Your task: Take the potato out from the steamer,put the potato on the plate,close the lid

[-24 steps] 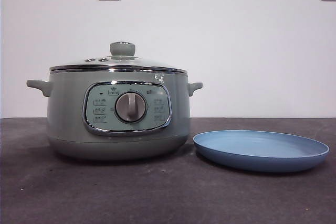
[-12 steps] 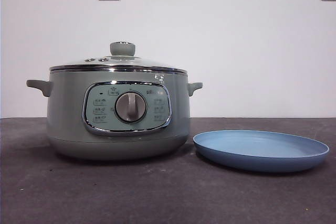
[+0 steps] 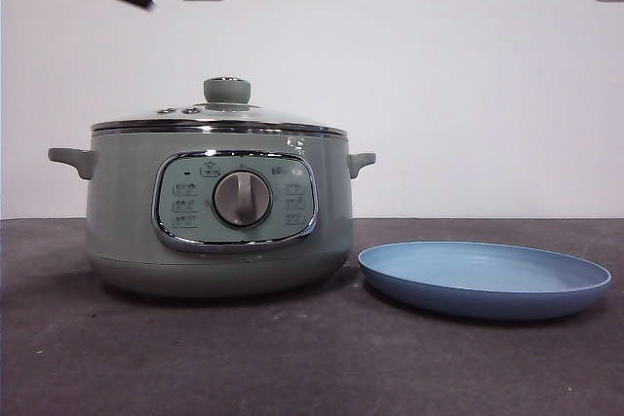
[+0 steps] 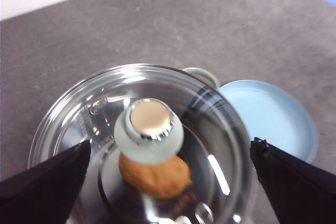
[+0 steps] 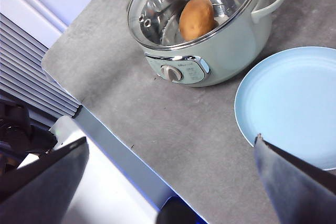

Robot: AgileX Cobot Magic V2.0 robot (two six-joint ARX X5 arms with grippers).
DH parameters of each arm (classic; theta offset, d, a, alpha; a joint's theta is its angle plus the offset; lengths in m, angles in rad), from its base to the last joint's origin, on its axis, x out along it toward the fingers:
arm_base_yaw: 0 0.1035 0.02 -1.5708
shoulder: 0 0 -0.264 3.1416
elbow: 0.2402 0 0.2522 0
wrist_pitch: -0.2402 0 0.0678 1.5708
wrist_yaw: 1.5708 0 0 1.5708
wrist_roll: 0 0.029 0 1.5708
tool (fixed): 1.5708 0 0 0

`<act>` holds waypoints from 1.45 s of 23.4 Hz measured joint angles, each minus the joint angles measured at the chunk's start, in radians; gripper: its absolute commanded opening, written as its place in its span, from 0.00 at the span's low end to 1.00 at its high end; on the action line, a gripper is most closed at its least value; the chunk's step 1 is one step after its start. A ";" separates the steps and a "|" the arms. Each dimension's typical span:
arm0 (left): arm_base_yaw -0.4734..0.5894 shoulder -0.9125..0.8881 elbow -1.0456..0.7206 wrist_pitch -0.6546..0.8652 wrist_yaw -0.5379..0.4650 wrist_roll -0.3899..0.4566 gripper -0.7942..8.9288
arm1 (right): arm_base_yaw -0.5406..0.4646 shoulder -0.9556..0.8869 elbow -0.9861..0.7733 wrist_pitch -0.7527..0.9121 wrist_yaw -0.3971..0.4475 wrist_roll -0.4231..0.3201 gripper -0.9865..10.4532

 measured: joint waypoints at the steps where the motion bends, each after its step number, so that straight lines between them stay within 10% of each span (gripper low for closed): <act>1: -0.009 0.027 0.008 0.014 -0.009 0.002 0.73 | 0.000 0.000 0.000 0.000 0.000 0.000 0.61; 16: -0.067 0.294 0.025 0.161 -0.089 0.031 0.72 | 0.000 0.000 0.000 0.000 0.001 0.000 0.61; 23: -0.080 0.295 0.026 0.172 -0.112 0.034 0.10 | 0.000 0.000 0.000 0.000 0.002 0.000 0.61; 34: -0.084 0.291 0.027 0.171 -0.116 0.037 0.07 | 0.000 0.000 0.000 0.000 0.007 0.000 0.61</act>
